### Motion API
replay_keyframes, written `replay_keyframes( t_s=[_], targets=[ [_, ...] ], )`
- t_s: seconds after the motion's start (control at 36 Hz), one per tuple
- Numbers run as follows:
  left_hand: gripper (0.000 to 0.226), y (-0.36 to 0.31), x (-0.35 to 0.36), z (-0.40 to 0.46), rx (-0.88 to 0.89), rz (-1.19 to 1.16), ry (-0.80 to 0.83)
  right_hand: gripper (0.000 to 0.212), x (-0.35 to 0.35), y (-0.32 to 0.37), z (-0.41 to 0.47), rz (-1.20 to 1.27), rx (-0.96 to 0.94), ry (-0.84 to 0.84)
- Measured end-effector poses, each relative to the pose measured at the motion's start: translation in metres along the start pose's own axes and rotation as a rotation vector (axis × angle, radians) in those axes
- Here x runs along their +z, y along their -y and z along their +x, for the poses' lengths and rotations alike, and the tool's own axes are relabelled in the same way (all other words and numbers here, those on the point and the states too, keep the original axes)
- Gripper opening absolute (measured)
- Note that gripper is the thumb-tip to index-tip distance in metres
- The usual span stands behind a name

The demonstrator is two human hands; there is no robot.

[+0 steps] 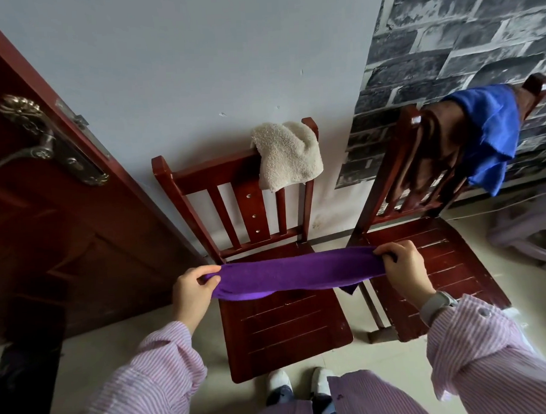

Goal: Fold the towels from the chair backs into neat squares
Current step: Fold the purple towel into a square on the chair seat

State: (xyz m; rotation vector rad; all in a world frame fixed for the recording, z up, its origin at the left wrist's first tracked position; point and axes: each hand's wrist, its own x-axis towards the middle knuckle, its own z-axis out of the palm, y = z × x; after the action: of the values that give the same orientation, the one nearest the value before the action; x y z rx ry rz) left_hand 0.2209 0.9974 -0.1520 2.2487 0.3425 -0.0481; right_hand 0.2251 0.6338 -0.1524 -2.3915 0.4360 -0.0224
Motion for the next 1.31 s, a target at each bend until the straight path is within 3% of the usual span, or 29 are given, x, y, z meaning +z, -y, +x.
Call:
replay_keyframes(
  t_s=[0.14, 0.31, 0.44, 0.56, 0.64, 0.72, 0.89, 0.97, 1.14, 1.31],
  targets=[
    [0.027, 0.005, -0.001, -0.005, -0.010, 0.049, 0.102, 0.026, 0.001, -0.009, -0.003, -0.096, 0.045, 0.097],
    [0.033, 0.007, -0.001, -0.007, 0.005, 0.157, 0.220, 0.032, -0.002, -0.012, -0.001, -0.034, 0.102, 0.147],
    [0.024, 0.010, 0.004, -0.002, 0.022, 0.276, 0.101, 0.032, -0.001, -0.010, 0.002, 0.009, 0.136, 0.212],
    [0.022, 0.009, 0.005, 0.005, -0.008, 0.299, 0.018, 0.031, 0.003, -0.003, 0.003, -0.030, 0.101, 0.448],
    [0.023, 0.010, 0.004, 0.010, -0.015, 0.303, -0.024, 0.039, 0.013, -0.005, 0.001, -0.232, 0.029, 0.584],
    [0.022, 0.007, 0.000, 0.016, -0.013, 0.298, -0.072, 0.031, 0.025, -0.005, 0.003, -0.326, -0.055, 0.436],
    [0.019, -0.004, -0.020, 0.041, 0.071, 0.268, -0.205, 0.026, 0.019, 0.028, 0.027, -0.205, -0.112, 0.061],
    [0.018, -0.012, -0.029, 0.045, 0.163, 0.236, -0.257, 0.021, 0.012, 0.041, 0.033, -0.124, -0.176, -0.050],
    [0.016, 0.011, -0.027, 0.031, 0.319, 0.232, -0.334, 0.022, 0.025, 0.037, 0.023, -0.113, -0.217, -0.157],
    [0.018, 0.070, 0.002, 0.009, 0.274, 0.304, -0.162, 0.021, 0.066, 0.003, 0.006, -0.054, -0.148, -0.024]
  ],
)
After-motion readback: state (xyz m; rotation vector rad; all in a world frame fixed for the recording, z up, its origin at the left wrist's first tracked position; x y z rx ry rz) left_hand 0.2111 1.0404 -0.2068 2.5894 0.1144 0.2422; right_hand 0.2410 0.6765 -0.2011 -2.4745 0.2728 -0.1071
